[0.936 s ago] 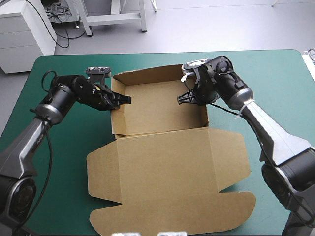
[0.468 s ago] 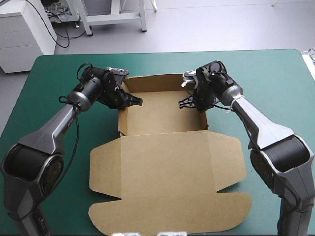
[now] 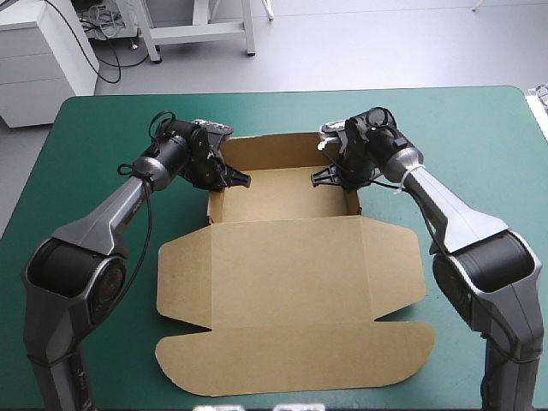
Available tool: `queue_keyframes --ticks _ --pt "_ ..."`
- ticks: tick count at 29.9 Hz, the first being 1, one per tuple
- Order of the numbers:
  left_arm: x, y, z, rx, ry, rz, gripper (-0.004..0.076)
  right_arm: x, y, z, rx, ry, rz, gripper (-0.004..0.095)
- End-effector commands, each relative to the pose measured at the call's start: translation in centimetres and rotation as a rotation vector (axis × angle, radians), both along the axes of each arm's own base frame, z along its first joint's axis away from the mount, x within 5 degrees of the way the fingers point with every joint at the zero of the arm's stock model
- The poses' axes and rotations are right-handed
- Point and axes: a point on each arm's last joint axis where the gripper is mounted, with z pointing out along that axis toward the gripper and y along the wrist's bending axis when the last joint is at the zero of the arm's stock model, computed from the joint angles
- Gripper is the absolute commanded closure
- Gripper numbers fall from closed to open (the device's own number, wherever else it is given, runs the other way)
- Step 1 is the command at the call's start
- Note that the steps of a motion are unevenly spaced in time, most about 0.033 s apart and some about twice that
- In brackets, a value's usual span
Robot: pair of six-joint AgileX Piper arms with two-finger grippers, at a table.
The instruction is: Fold the box
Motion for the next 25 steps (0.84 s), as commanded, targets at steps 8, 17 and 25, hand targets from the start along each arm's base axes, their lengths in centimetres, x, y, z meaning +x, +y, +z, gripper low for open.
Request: queue_keyframes --ticks 8,17,25 --pt "-0.7 -1.2 1.8 -0.073 0.047 -0.005 0.0296 0.1 -0.2 5.7 0.062 -0.195 0.024 0.0517" --pt "-0.4 -0.4 8.0 -0.087 -0.006 0.010 0.0296 -0.6 -0.8 8.9 0.031 -0.188 0.010 0.0517" --pt "-1.1 0.3 13.0 -0.101 -0.166 0.007 0.0296 -1.5 -1.4 11.9 0.040 -0.271 0.007 0.0517"
